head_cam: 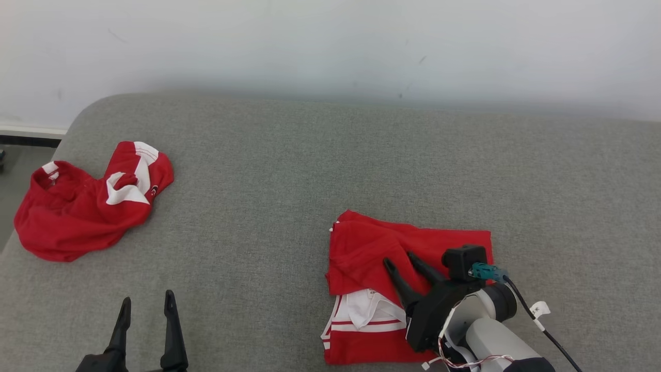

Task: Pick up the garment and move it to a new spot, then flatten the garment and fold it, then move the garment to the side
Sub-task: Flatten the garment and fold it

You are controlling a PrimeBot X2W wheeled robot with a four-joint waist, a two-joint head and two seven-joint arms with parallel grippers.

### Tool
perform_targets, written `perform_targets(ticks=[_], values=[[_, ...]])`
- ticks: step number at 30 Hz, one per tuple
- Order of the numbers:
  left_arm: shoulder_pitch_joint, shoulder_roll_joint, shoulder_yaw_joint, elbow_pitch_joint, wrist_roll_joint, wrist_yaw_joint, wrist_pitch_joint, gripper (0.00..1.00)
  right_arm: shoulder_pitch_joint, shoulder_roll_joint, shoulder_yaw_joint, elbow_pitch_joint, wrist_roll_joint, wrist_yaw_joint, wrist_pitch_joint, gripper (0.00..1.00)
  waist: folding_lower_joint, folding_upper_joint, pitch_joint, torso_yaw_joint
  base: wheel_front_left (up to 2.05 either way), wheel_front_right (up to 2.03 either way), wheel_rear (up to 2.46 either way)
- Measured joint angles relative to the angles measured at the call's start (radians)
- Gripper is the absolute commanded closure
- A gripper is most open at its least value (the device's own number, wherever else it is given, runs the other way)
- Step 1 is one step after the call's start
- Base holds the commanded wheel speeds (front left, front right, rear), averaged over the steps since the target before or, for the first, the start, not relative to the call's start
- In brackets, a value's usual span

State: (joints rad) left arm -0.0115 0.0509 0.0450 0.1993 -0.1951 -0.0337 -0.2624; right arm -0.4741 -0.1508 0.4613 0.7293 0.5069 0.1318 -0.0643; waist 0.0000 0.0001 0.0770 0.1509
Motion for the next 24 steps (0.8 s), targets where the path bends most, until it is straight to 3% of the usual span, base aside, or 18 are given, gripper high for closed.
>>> perform_targets(ticks=[8, 18, 19, 20, 21, 24], values=[[0.002, 0.000, -0.002, -0.002, -0.009, 0.007, 0.000, 0.00, -0.014, 0.006, 0.091, 0.003, 0.041, 0.000, -0.082, 1.00, 0.0000, -0.0001, -0.002, 0.005, 0.00, 0.00, 0.00], [0.011, 0.000, 0.001, -0.005, -0.019, 0.008, 0.000, 0.00, 0.053, -0.032, 0.235, -0.123, 0.111, 0.000, -0.130, 1.00, 0.0000, -0.0001, -0.005, -0.017, 0.00, 0.00, 0.00], [0.011, 0.000, 0.001, -0.005, -0.019, 0.009, 0.000, 0.00, 0.056, -0.035, 0.245, -0.127, 0.117, 0.000, -0.127, 0.92, 0.0000, 0.0000, -0.005, -0.020, 0.00, 0.00, 0.00], [0.011, 0.000, 0.001, -0.005, -0.019, 0.011, 0.000, 0.00, 0.059, -0.038, 0.261, -0.133, 0.122, 0.000, -0.119, 0.51, 0.0000, 0.0000, -0.004, -0.022, 0.00, 0.00, 0.00], [0.011, 0.000, 0.001, -0.005, -0.019, 0.010, 0.000, 0.00, 0.064, -0.041, 0.281, -0.145, 0.133, 0.000, -0.111, 0.00, 0.0000, 0.0000, -0.003, -0.025, 0.00, 0.00, 0.00], [0.011, 0.000, 0.001, -0.005, -0.019, 0.009, 0.000, 0.00, 0.083, -0.051, 0.336, -0.184, 0.165, 0.000, -0.106, 0.00, 0.0000, -0.0001, -0.003, -0.028, 0.00, 0.00, 0.00]])
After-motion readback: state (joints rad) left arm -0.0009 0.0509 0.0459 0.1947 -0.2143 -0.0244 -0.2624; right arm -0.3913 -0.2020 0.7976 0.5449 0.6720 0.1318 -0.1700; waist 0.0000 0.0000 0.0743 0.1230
